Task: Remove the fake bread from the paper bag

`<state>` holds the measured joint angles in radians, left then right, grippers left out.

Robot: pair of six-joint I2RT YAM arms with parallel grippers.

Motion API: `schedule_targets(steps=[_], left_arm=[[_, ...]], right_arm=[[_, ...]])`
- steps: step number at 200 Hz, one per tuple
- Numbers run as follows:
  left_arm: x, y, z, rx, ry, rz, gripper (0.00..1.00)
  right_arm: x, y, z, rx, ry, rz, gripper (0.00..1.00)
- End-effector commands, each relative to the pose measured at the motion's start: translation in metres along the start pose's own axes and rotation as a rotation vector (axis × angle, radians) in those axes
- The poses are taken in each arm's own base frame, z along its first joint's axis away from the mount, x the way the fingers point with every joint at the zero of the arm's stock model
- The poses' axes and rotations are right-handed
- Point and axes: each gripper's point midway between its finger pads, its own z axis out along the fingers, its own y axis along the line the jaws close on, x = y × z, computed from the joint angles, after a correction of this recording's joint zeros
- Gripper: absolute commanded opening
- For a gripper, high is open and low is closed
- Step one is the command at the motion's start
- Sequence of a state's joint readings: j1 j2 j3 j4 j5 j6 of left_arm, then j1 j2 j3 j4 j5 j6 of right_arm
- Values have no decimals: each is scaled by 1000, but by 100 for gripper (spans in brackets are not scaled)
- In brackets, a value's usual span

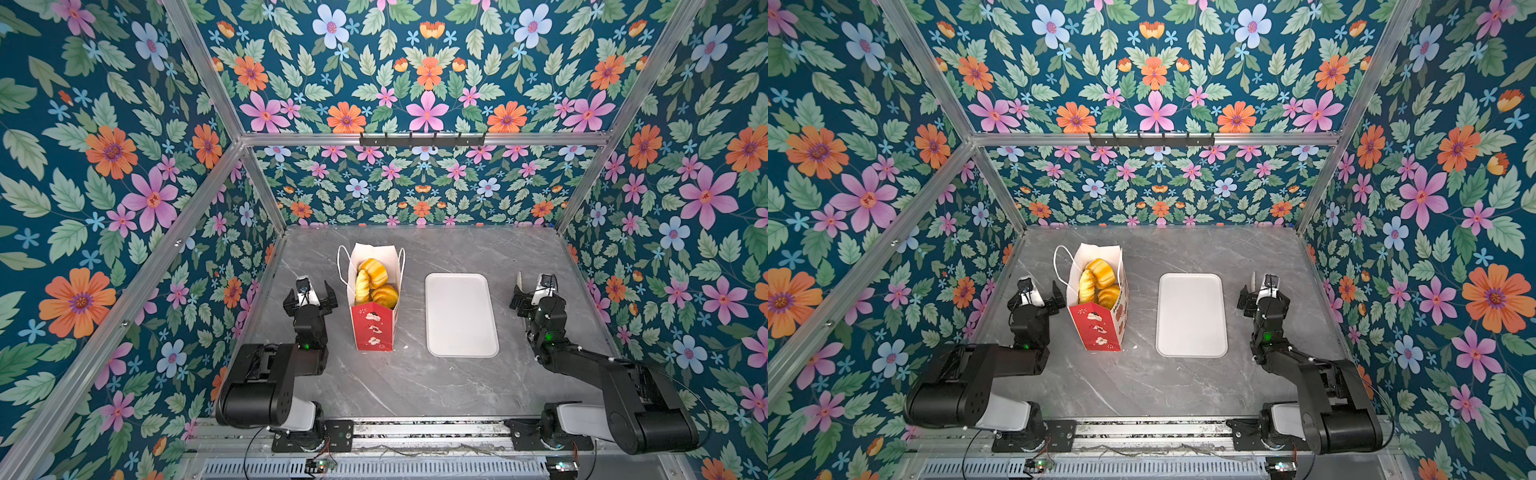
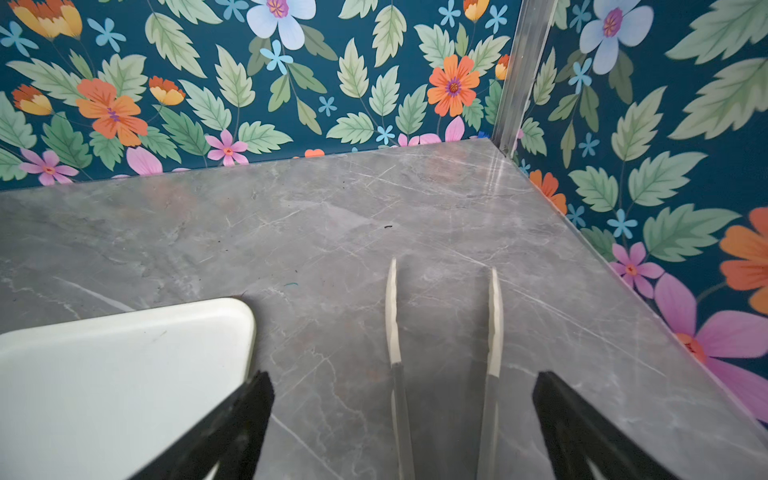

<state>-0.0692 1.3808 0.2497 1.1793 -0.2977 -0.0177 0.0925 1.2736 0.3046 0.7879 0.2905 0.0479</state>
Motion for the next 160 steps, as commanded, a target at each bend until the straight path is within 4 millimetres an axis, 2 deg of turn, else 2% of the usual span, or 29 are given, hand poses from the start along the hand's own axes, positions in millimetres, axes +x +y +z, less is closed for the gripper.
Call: schedule_targets(steps=[1,41,57,73,98,109,124,146,160], left_arm=[[-25,3,-7,-16,-48,-6,100],[-109,-8,-18,-13,-98,-111,100],[-131,-17,-28,25,-44,-183,98],[-151,-22,-48,73,0,-242,95],[-166,-24,-83,161,100,-295,91],[-171,-31,-98,235,152,-294,90],[-171,-49,-122,379,261,-274,89],[-171,-88,-156,650,404,-292,89],[-171,-108,-171,788,458,-315,90]], right_arm=[[-17,-2,-8,64,-22,-55,98],[-58,8,-33,18,9,42,96],[-69,16,-50,-22,46,62,95],[-75,25,-68,-64,93,76,95],[-73,39,-87,-127,172,82,95],[-71,43,-90,-139,194,79,95],[-66,48,-91,-156,216,70,95],[-55,52,-85,-161,250,67,95],[-50,56,-80,-165,272,71,95]])
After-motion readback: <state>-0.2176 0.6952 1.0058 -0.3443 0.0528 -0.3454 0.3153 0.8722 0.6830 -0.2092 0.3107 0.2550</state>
